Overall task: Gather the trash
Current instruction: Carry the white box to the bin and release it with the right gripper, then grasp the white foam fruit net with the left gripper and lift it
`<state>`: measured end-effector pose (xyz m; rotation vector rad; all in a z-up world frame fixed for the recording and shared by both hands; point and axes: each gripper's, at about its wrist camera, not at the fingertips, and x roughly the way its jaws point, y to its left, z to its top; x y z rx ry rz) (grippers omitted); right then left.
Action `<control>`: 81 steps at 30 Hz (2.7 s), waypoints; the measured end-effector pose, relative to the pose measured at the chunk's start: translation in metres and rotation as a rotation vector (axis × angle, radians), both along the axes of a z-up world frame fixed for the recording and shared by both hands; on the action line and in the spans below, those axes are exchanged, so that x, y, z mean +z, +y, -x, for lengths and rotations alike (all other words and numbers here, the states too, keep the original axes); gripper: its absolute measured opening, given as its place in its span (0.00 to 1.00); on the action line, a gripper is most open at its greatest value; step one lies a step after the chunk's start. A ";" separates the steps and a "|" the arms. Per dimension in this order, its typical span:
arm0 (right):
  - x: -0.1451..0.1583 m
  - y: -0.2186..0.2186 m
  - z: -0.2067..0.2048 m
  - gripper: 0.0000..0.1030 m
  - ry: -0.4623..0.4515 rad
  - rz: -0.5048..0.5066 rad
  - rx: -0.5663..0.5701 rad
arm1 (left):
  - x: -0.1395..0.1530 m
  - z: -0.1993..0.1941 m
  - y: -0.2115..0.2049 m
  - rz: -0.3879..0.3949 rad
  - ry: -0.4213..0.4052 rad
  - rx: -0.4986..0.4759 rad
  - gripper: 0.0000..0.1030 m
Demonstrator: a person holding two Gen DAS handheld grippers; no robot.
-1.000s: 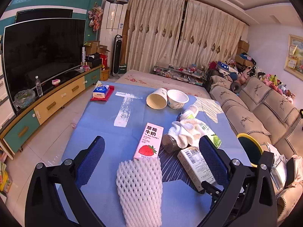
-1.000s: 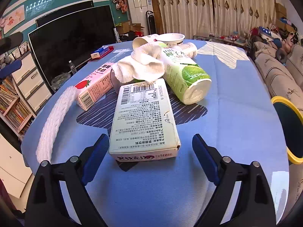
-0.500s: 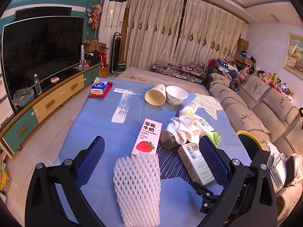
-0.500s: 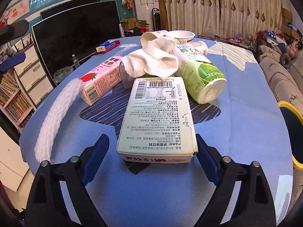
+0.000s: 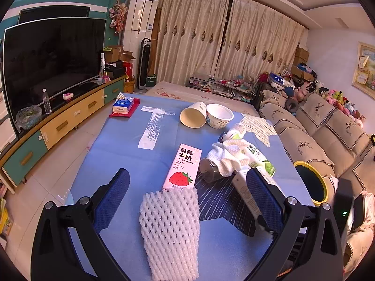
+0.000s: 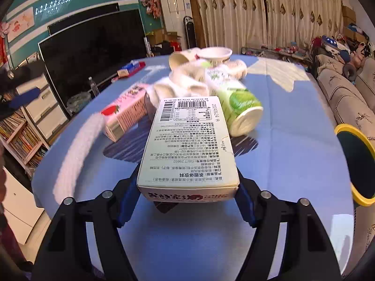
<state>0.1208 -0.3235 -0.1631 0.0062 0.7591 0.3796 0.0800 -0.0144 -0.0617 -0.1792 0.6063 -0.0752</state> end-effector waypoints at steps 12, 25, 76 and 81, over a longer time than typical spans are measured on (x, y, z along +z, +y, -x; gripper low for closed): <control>0.037 -0.043 0.015 0.66 -0.080 -0.060 -0.058 | 0.000 0.002 -0.007 -0.013 -0.006 -0.012 0.95; 0.006 -0.209 -0.032 0.66 -0.026 -0.019 -0.551 | -0.015 -0.007 -0.022 -0.041 0.048 -0.032 0.95; -0.017 -0.231 -0.045 0.76 0.030 -0.038 -0.642 | -0.107 -0.022 -0.016 -0.143 0.317 0.018 0.89; -0.019 -0.226 -0.044 0.76 0.032 -0.039 -0.629 | -0.118 -0.026 -0.013 -0.105 0.362 0.000 0.72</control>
